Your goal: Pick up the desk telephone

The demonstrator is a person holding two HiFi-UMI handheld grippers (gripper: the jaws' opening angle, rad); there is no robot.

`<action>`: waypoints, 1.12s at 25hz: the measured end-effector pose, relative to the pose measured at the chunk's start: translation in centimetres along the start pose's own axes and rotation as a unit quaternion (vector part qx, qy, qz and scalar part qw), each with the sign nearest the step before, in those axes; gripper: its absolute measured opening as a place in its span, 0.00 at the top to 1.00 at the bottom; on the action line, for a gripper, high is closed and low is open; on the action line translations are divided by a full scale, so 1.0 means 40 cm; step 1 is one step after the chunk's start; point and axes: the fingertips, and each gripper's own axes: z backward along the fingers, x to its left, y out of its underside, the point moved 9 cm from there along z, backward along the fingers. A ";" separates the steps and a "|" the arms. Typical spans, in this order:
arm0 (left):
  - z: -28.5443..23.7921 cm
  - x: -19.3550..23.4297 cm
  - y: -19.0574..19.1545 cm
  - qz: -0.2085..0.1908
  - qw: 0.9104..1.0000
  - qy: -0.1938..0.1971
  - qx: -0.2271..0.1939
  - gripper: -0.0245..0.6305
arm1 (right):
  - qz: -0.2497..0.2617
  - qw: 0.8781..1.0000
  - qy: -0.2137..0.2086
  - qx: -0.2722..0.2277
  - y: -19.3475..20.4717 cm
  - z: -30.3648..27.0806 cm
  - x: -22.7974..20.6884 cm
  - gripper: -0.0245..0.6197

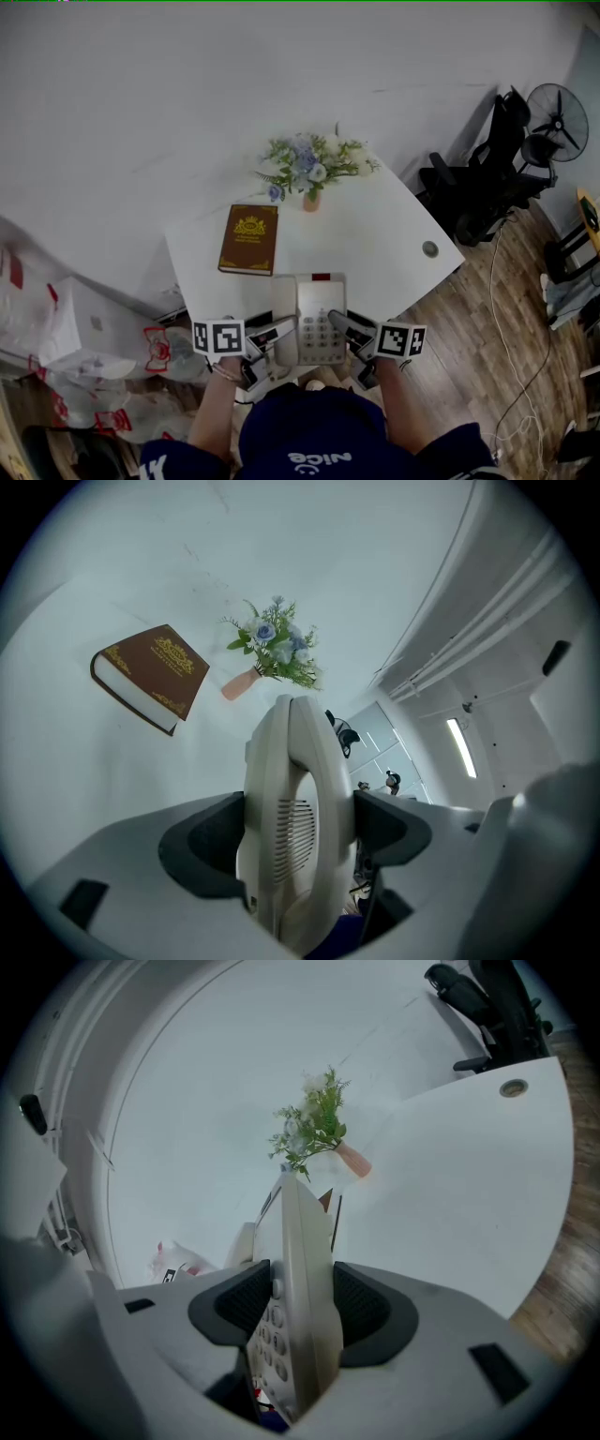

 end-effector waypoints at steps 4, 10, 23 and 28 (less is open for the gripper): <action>0.020 -0.027 -0.013 -0.009 1.000 0.004 -0.014 0.39 | 0.022 1.000 -0.006 -0.010 -0.018 0.006 0.038 0.61; 0.050 -0.060 -0.028 -0.016 0.999 0.009 -0.040 0.39 | 0.037 0.999 -0.016 -0.026 -0.034 0.021 0.086 0.61; 0.100 -0.159 -0.088 -0.068 0.993 0.031 -0.086 0.39 | 0.091 0.992 -0.044 -0.075 -0.091 0.053 0.202 0.61; 0.120 -0.201 -0.108 -0.087 0.989 0.040 -0.109 0.39 | 0.113 0.987 -0.058 -0.094 -0.113 0.063 0.245 0.61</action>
